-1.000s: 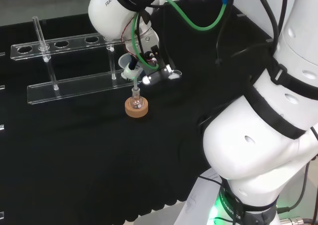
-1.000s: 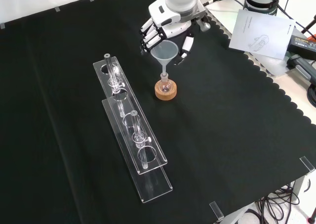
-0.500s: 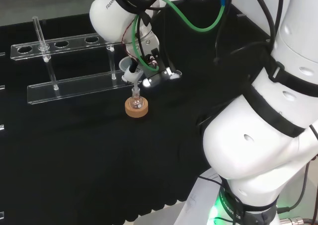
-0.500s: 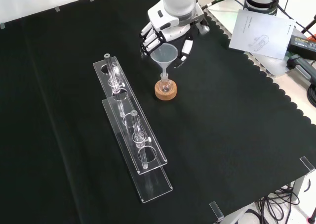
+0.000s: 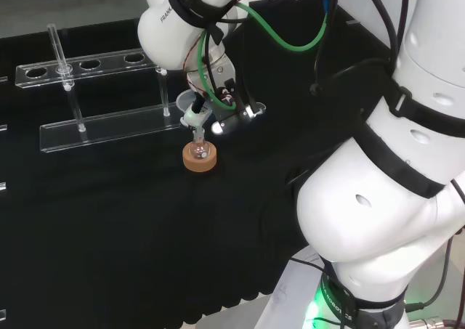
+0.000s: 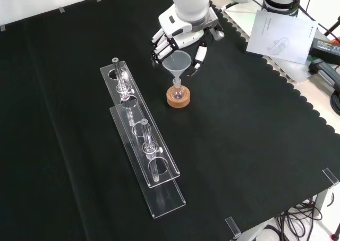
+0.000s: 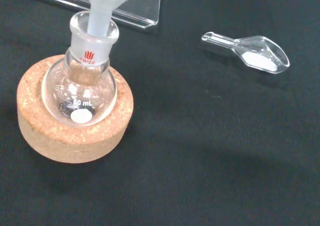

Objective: Place the funnel on the round-bottom flask.

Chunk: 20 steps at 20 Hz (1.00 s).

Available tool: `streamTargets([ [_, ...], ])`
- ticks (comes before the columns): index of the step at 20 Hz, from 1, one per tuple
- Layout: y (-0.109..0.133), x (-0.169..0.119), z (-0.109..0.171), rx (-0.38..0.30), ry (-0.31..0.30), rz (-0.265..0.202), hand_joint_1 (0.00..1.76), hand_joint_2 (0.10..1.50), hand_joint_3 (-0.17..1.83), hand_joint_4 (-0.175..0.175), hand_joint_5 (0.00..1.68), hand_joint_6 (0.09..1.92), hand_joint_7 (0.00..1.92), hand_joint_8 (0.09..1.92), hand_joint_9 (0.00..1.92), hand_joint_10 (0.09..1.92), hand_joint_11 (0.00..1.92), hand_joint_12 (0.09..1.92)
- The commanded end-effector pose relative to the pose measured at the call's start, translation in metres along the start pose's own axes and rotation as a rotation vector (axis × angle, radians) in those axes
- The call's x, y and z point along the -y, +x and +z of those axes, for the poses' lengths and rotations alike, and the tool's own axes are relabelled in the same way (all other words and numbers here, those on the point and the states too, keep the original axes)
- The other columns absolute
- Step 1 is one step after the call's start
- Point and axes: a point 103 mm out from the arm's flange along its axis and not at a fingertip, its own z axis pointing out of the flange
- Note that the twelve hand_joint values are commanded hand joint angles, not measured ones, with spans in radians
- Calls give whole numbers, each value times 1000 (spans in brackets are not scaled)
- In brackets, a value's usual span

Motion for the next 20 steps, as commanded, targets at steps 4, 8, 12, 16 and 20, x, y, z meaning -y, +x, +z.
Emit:
streamTargets([
  [4, -7, 1, 19, -12, -4, -11, 708, 832, 513, -93, 550, 695, 528, 904, 788, 758, 549, 1253],
  [8, -7, 0, 20, -4, -1, -13, 708, 832, 513, -93, 545, 695, 515, 901, 778, 754, 548, 1253],
  [12, -5, -1, 20, -5, 3, -14, 707, 832, 513, -94, 542, 695, 506, 900, 769, 751, 547, 1253],
  [16, 0, -3, 18, -4, -3, -20, 707, 832, 513, -94, 538, 696, 496, 899, 765, 749, 546, 1253],
  [20, 2, -3, 18, -6, -2, -28, 706, 831, 513, -94, 527, 693, 478, 894, 749, 743, 540, 1253],
])
